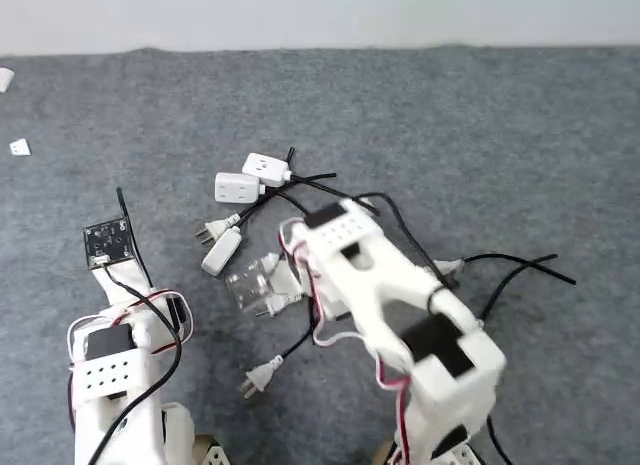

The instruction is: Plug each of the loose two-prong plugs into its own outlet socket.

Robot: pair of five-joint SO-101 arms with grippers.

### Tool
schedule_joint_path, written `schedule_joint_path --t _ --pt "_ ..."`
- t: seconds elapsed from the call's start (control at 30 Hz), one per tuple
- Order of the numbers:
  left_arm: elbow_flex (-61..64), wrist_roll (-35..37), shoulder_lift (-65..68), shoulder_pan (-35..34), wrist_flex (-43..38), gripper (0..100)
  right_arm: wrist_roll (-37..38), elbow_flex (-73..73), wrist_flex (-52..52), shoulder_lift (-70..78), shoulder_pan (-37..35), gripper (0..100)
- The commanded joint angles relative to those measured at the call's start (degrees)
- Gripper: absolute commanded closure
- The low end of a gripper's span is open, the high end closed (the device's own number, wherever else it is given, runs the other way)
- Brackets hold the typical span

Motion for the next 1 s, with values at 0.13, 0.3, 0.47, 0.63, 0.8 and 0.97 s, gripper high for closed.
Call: schedule_joint_path --t 0.13,0.3,0.47,0.63,0.8,0.97 --pt "-0.6 -0.5 -1.3 -0.4 -1.7 99 0.4 -14.2 11.0 8.8 -0.7 66.3" --pt "-0.6 -0.5 -1.3 -0.4 -1.7 99 -0.2 -14.2 11.3 9.5 -1.6 87.0" --pt "-0.6 -0.5 -1.3 -0.4 -1.7 99 -6.6 -14.2 10.5 9.5 -1.3 98.7" --pt "-0.6 -0.5 -1.3 -0.4 -1.7 99 -6.9 -13.7 10.6 9.6 -0.3 98.8" --pt "-0.6 -0.5 -1.3 -0.4 -1.7 99 -9.6 -13.3 10.2 8.9 1.8 98.8" --pt "-0.6 -0.5 -1.3 -0.4 -1.7 99 -15.1 -13.4 6.8 3.6 10.0 98.8"
